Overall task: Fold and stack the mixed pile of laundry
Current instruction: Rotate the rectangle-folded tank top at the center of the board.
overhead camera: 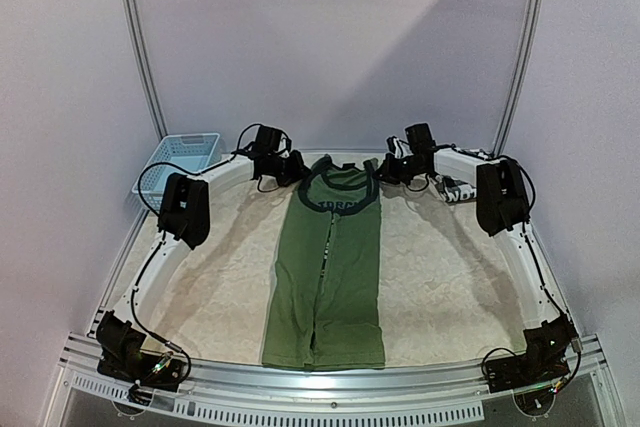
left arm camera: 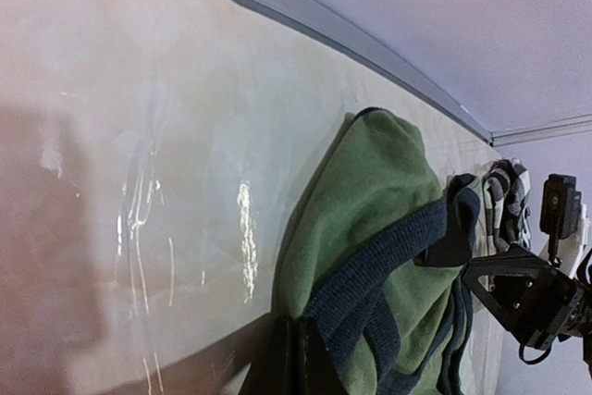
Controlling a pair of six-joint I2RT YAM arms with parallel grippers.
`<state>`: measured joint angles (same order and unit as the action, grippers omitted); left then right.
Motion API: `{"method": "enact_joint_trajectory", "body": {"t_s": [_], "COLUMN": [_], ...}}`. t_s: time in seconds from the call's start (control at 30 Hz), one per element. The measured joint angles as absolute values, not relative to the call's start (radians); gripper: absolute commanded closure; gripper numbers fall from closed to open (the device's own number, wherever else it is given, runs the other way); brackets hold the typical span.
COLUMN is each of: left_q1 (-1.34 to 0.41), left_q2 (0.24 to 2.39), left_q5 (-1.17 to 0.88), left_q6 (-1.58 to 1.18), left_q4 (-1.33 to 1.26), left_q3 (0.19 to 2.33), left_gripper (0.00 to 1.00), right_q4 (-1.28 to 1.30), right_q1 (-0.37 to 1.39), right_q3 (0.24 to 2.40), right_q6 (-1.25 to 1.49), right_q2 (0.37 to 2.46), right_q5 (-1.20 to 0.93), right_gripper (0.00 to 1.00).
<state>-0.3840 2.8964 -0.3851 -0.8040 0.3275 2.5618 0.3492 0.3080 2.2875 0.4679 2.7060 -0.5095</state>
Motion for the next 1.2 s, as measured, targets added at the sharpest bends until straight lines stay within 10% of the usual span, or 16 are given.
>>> {"method": "enact_joint_trajectory", "body": {"t_s": [0.47, 1.07, 1.2], "left_q1": [-0.384, -0.384, -0.384], "left_q2": [2.722, 2.832, 2.842], "left_q5": [-0.233, -0.186, -0.175], "left_q6": [-0.826, -0.901, -0.906], "left_q4": [0.162, 0.164, 0.178], "left_q3": [2.23, 2.442, 2.451], "left_gripper": [1.0, 1.0, 0.81], "right_q4": [0.35, 0.308, 0.284], "right_q1": [0.306, 0.305, 0.304], "right_q3": [2.329, 2.428, 2.475], "right_q6": [0.47, 0.544, 0.529], "right_q2": [2.714, 2.775, 2.779], "right_q5": [-0.457, -0.425, -0.411], "right_gripper": [1.0, 0.95, 0.88]}}
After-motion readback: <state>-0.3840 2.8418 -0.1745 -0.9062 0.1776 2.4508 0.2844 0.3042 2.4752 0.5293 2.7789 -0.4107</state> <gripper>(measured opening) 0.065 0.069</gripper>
